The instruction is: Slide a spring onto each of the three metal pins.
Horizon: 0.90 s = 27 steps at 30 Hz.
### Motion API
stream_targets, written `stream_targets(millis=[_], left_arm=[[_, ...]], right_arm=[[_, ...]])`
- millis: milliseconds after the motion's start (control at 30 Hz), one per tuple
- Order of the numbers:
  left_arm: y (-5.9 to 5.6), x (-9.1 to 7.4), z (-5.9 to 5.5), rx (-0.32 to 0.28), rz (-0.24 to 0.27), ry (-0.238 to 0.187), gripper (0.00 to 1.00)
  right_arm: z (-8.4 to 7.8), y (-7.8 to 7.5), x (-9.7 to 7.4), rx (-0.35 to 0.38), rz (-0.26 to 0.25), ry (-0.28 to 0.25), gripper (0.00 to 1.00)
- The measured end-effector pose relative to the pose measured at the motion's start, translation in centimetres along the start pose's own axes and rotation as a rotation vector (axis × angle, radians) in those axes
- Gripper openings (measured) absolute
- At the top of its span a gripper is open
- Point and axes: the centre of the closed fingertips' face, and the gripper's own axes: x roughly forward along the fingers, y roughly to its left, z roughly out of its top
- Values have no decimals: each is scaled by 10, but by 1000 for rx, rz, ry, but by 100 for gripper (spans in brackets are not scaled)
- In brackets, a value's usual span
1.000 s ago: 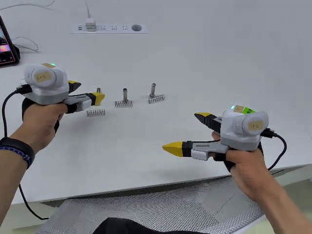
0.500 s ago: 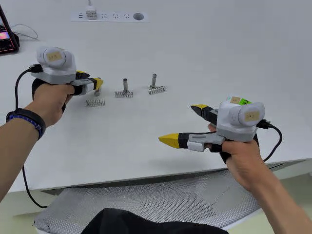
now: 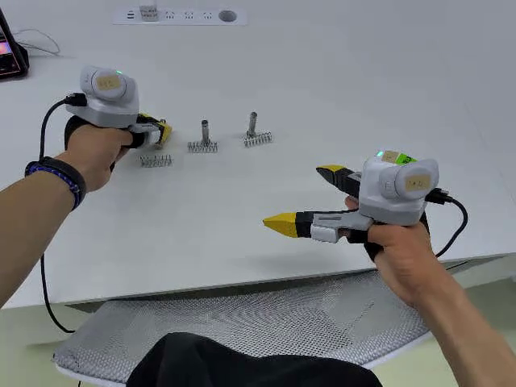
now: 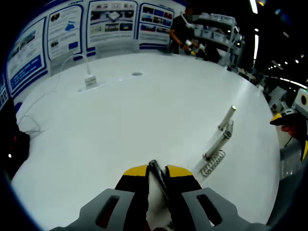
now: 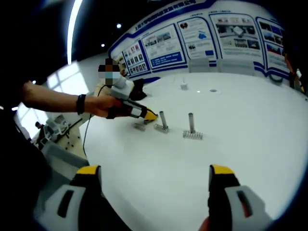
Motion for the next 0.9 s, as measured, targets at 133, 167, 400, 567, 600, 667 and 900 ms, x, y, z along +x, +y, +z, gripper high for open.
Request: stream_targets(millis=[133, 167, 400, 567, 600, 667, 900], left_arm=[[2, 0, -1, 50, 6, 18, 9], [2, 1, 0, 55, 5, 21, 9], [-3, 4, 3, 143, -1, 60, 11], [-1, 7, 6, 216, 14, 99, 9], [-2, 7, 6, 219, 12, 103, 9], [-2, 7, 5, 232, 11, 112, 9], [-4, 2, 1, 211, 7, 132, 7]], right_arm=[[0, -1, 0, 0, 4, 3, 94], [0, 0, 0, -1, 5, 3, 94], [1, 1, 2, -6, 15, 5, 93], [0, 0, 2, -13, 19, 11, 93], [0, 0, 2, -14, 18, 12, 93], [-1, 0, 2, -15, 18, 14, 93], [-1, 0, 3, -16, 15, 20, 93]])
